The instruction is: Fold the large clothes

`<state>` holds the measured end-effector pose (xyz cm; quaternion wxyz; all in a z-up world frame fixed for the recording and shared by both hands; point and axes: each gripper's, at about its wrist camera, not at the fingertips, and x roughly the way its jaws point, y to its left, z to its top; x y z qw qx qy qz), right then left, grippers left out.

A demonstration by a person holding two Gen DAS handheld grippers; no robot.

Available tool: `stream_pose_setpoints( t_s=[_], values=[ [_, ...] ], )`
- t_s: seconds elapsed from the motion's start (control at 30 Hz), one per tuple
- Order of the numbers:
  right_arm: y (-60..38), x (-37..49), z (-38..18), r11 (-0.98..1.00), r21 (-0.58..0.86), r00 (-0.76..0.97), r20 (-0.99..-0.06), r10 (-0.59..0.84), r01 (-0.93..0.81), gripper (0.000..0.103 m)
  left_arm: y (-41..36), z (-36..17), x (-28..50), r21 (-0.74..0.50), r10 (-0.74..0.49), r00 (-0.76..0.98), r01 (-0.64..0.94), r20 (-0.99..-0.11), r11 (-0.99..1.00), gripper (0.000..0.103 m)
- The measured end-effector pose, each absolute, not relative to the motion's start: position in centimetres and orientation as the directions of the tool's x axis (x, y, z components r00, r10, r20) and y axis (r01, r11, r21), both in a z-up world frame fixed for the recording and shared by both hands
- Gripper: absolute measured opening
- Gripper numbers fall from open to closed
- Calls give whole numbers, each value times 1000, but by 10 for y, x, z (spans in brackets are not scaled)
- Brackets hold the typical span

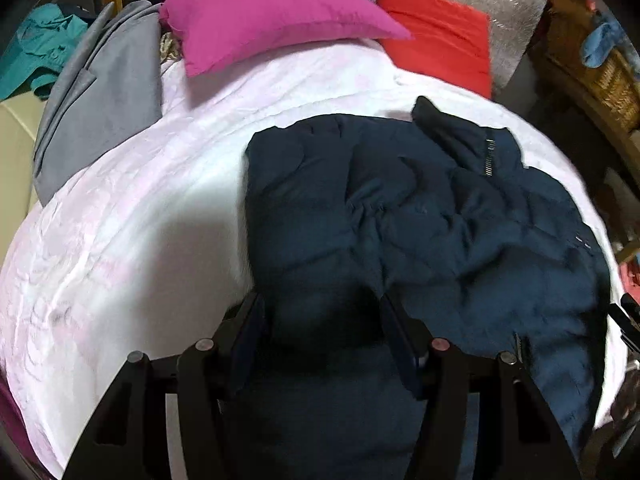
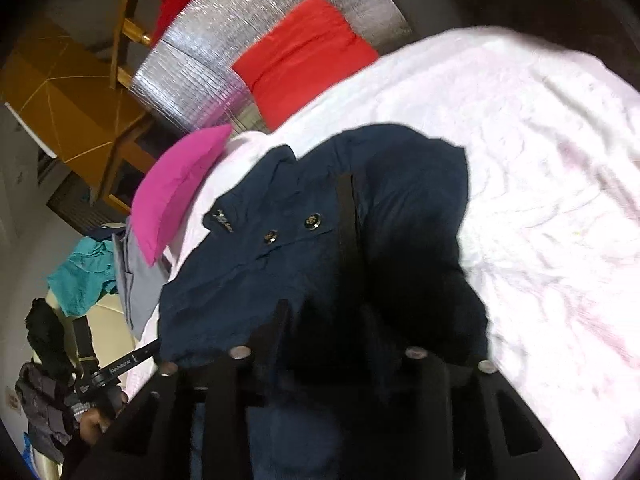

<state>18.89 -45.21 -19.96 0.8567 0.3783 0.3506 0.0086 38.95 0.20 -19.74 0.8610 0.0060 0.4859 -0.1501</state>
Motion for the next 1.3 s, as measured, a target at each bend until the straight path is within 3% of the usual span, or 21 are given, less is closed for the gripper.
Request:
stream_pose_setpoints(
  t_s=[0.57,0.7,0.83,1.0,1.3],
  values=[
    [-426,68,-185,775,595,800,-562,211,213,58,47,-169,225,-50,-249,594,331,-765,942,69],
    [-422,70,-182,783,580,790,-578,204,223,59,31,-154,228,-90,-277,608,320,-744,943,80],
    [-430,80,-185,765,593,786,-587,196,253,73,15,-155,251,-146,-283,569,275,-772,950,81],
    [-445,105,-194,712,640,773,-595,220,290,73,-7,-161,268,-213,-291,496,208,-818,954,81],
    [-468,126,-195,609,719,767,-583,267,335,73,-9,-121,260,-168,-216,502,140,-838,976,81]
  ],
)
